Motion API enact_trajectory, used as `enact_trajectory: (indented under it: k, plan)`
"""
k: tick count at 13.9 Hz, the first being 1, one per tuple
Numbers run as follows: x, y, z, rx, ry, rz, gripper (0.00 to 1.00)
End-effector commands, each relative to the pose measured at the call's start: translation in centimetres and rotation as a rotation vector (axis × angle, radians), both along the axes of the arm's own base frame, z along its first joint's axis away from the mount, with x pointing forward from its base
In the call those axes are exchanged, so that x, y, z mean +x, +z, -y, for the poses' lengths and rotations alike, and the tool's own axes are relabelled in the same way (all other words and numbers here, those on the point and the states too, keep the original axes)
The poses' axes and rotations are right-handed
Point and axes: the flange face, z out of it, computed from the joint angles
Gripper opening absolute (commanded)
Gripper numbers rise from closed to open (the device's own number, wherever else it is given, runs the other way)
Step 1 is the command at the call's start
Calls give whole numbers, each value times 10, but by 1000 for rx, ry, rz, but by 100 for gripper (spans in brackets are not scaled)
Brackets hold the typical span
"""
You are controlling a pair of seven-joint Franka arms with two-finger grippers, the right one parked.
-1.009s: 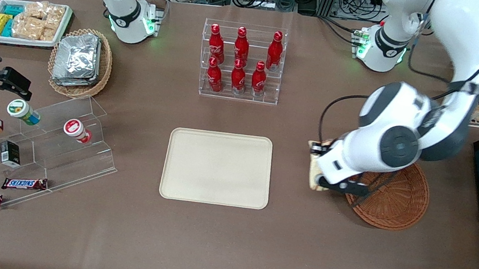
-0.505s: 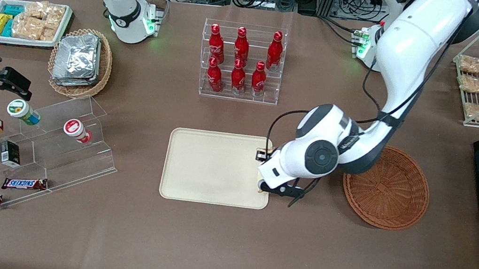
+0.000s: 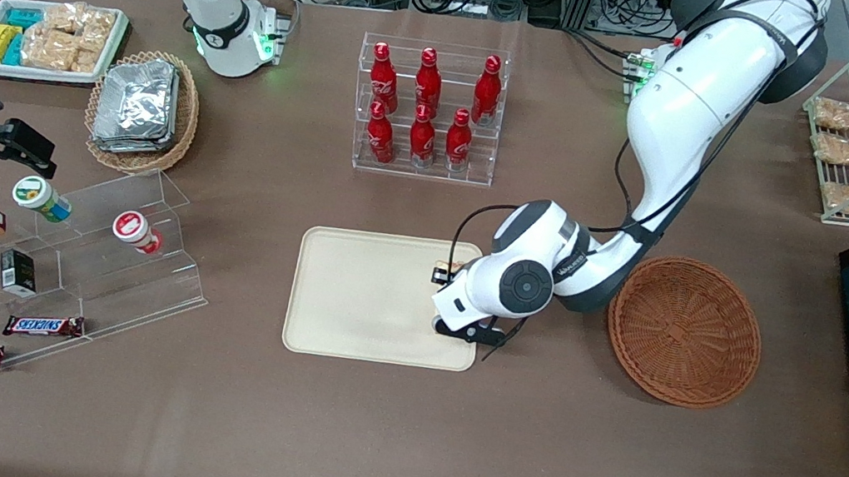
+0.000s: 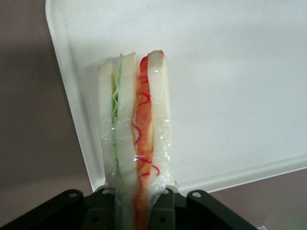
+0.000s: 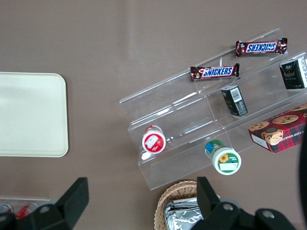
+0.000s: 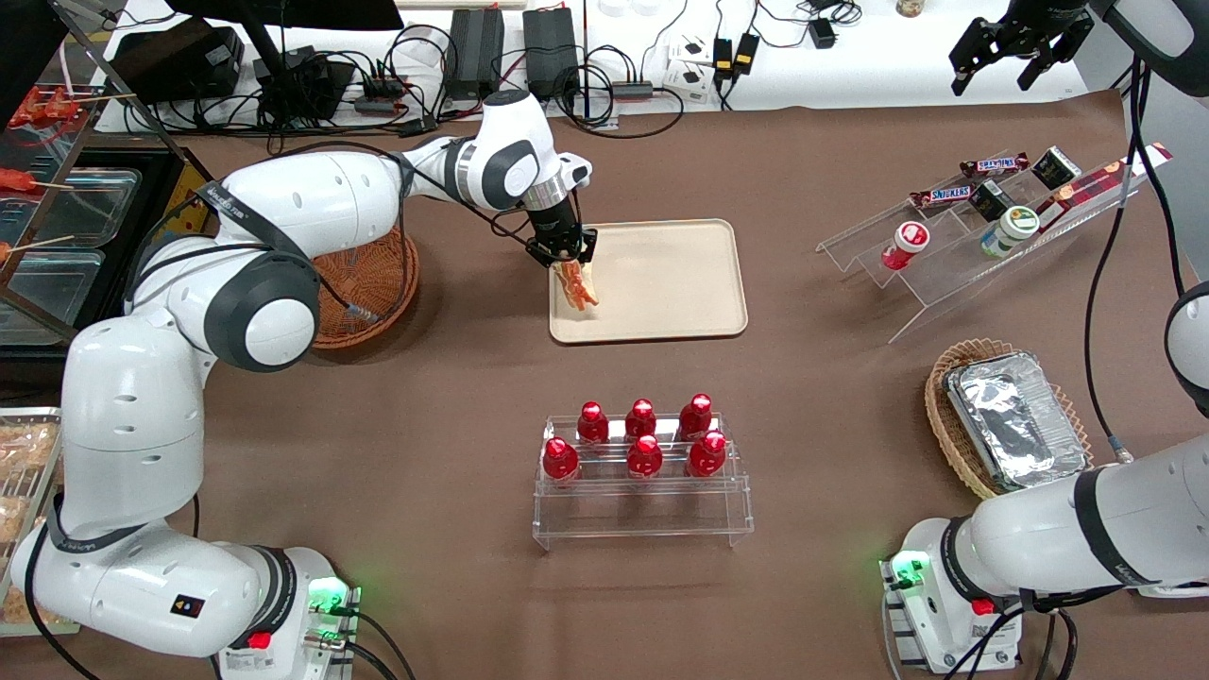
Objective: Place sandwich from basket to tray
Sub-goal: 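Lower the sandwich onto the tray and open the left gripper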
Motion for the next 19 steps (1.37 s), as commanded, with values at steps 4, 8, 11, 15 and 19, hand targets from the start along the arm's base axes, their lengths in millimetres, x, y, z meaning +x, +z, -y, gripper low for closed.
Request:
enact_trajectory:
  k: [4,8,11,15,19]
  plan:
    - [8,-3,-1,6,7,8,80]
    - [11,4,-3,-1,22,21,99]
    - [36,51,-38,-2,75,65,99]
    - [51,161,-113,45,121,79,99]
    - [32,284,-208,220,135,130,99]
